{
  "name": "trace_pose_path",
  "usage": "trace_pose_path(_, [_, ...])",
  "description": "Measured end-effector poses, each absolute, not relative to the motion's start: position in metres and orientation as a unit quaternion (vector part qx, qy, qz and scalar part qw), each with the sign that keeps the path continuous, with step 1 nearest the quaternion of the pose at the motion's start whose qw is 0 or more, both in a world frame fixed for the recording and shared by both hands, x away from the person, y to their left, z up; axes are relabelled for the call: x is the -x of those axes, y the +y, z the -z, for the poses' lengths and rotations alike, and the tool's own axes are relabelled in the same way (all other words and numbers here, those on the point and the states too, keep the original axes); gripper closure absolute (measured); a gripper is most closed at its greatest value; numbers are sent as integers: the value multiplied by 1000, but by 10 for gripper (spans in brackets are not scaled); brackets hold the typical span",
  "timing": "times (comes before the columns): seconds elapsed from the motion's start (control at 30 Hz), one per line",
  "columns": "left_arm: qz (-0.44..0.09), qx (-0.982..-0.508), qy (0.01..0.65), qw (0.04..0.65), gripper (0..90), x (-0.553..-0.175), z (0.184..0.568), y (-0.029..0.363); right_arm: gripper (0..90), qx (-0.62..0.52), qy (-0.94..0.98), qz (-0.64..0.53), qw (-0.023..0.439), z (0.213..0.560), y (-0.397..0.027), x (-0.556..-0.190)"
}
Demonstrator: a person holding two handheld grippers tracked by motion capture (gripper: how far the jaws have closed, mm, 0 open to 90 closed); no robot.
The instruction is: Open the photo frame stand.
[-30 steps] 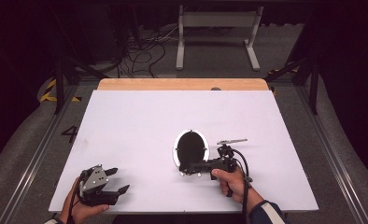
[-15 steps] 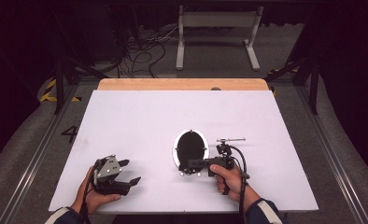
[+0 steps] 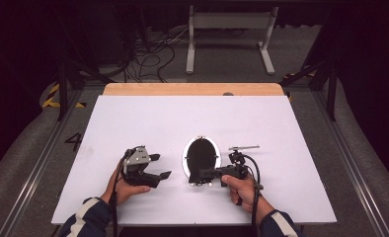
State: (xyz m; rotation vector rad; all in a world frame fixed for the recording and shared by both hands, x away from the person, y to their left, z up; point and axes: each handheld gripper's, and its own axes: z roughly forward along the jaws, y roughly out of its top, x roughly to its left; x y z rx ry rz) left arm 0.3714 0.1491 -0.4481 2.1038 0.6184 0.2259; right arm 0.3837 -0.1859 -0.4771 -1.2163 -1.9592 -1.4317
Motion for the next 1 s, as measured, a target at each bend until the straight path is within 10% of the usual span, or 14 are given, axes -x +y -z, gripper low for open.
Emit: trace_pose_path(1.0, [6,-830,265,491,220,-401,461,105,658,303,-790,524,98,460,-177,-369])
